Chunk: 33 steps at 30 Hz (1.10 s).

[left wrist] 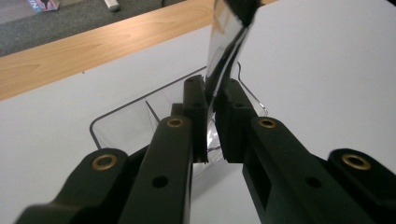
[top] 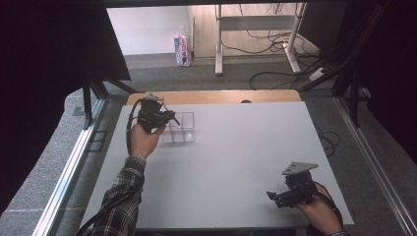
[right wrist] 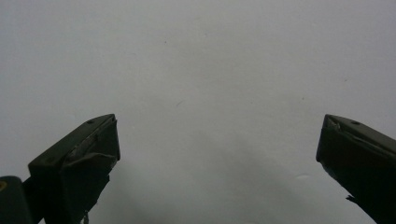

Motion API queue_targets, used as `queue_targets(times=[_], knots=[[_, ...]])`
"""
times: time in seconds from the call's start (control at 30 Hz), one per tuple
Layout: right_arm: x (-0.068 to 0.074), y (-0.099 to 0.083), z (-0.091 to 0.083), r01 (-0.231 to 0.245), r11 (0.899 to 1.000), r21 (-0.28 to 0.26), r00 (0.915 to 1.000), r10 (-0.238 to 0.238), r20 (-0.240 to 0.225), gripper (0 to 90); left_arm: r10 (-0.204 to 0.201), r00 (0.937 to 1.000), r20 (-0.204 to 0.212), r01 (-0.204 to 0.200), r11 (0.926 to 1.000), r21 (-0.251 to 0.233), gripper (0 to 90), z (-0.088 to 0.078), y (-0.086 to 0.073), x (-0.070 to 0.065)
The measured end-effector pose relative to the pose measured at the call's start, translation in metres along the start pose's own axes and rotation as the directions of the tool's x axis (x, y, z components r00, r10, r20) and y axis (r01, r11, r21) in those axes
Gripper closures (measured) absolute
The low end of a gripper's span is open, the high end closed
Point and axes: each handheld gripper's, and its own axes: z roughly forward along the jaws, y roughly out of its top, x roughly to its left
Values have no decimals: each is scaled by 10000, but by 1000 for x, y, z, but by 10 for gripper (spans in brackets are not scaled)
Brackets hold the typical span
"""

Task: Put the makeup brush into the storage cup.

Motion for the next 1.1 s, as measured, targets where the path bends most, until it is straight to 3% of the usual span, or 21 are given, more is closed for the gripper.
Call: queue_targets(times=[0.8, 1.03, 1.1], knots=[[1, -1, 3, 127, 9995, 273, 9999, -124, -107, 0, 168, 9994, -318, -150, 9982, 573, 832, 30, -13, -1], [1, -1, 4, 175, 9993, 326, 9998, -170, -135, 0, 95, 9997, -229, -81, 9980, 622, 827, 36, -15, 0], [1, -1, 4, 180, 9992, 355, 9997, -175, -149, 0, 33, 9998, -197, -23, 9987, 503, 773, 35, -14, 0]])
